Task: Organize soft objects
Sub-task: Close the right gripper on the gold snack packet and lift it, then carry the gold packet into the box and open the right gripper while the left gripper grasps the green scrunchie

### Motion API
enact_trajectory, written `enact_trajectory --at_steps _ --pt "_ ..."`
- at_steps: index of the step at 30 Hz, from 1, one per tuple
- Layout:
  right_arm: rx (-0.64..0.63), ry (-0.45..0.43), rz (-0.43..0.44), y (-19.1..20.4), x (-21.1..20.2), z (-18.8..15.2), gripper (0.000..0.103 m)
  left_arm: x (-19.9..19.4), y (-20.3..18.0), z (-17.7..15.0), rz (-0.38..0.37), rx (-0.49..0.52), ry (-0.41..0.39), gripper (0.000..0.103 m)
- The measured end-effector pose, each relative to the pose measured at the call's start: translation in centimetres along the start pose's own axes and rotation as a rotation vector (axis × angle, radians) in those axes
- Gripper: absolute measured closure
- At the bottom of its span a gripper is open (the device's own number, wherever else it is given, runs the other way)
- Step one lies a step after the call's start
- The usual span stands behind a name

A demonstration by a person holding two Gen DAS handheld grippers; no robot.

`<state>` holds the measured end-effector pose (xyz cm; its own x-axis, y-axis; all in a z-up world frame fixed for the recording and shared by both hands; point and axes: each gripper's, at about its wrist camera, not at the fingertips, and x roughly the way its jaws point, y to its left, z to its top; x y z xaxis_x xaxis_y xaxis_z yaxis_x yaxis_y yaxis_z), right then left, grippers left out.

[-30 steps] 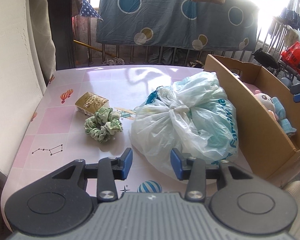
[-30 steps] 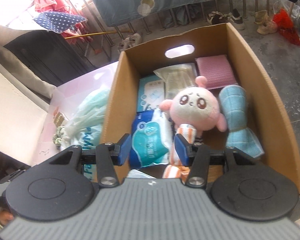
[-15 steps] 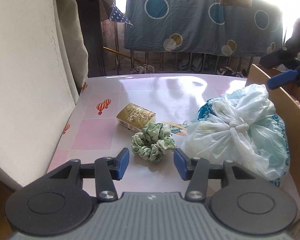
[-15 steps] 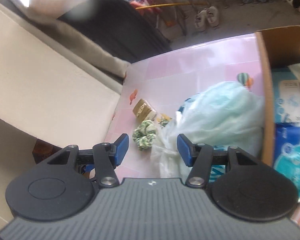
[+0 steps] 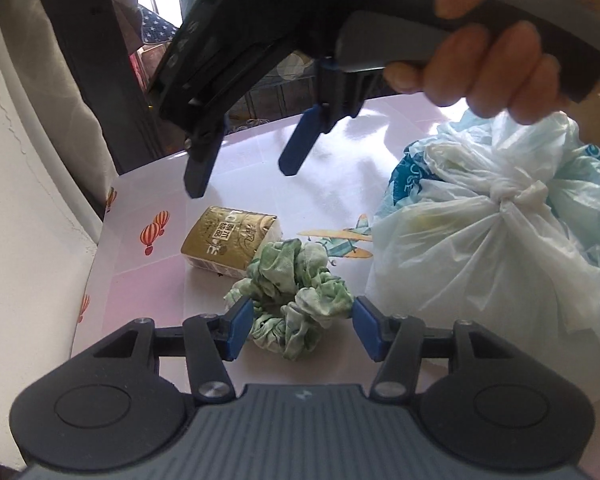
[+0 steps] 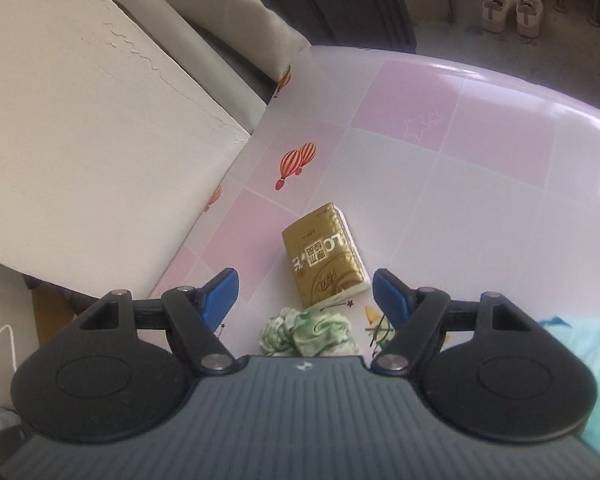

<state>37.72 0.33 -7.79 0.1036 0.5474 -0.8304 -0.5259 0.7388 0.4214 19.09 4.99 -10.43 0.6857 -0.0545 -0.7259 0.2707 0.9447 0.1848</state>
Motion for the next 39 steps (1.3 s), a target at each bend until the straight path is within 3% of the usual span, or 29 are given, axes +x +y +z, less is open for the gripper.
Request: enact_trajectory --at_steps 6,12,14,15,22,26,31,35,39 --pt "-0.088 0.049 -0.057 0.7 5.0 1.0 0.026 2.1 -0.2 -0.2 -0.007 0.001 0.050 0.055" --pt "-0.129 0.078 -0.072 0.6 8.1 0.1 0.030 2.4 0.1 -0.5 0.025 -0.012 0.054 0.086" --pt "-0.149 0.074 -0.080 0.9 8.2 0.0 0.049 2.2 0.6 -0.4 0.024 -0.040 0.051 0.090" --pt "-0.128 0.069 -0.071 0.8 8.1 0.0 0.052 2.1 0.9 -0.4 0.023 -0.057 0.046 0.091" --pt "-0.032 0.014 -0.039 -0.3 5.3 -0.3 0.055 -0.1 1.6 -0.4 0.019 -0.117 0.018 0.094" --pt "0.002 -0.064 -0.024 -0.5 0.6 -0.8 0.055 -1.6 2.4 -0.5 0.005 -0.148 0.013 0.094" --pt "0.055 -0.190 -0.019 -2.2 -9.1 -4.3 0.055 -3.4 3.6 -0.8 -0.005 -0.238 0.034 0.093" --pt "0.145 -0.311 -0.034 -5.3 -19.4 -10.6 0.055 -5.9 3.5 -1.3 -0.020 -0.283 0.038 0.093" --pt "0.275 -0.415 -0.112 -9.1 -29.6 -20.0 0.054 -7.1 2.8 -1.0 -0.029 -0.299 0.055 0.093"
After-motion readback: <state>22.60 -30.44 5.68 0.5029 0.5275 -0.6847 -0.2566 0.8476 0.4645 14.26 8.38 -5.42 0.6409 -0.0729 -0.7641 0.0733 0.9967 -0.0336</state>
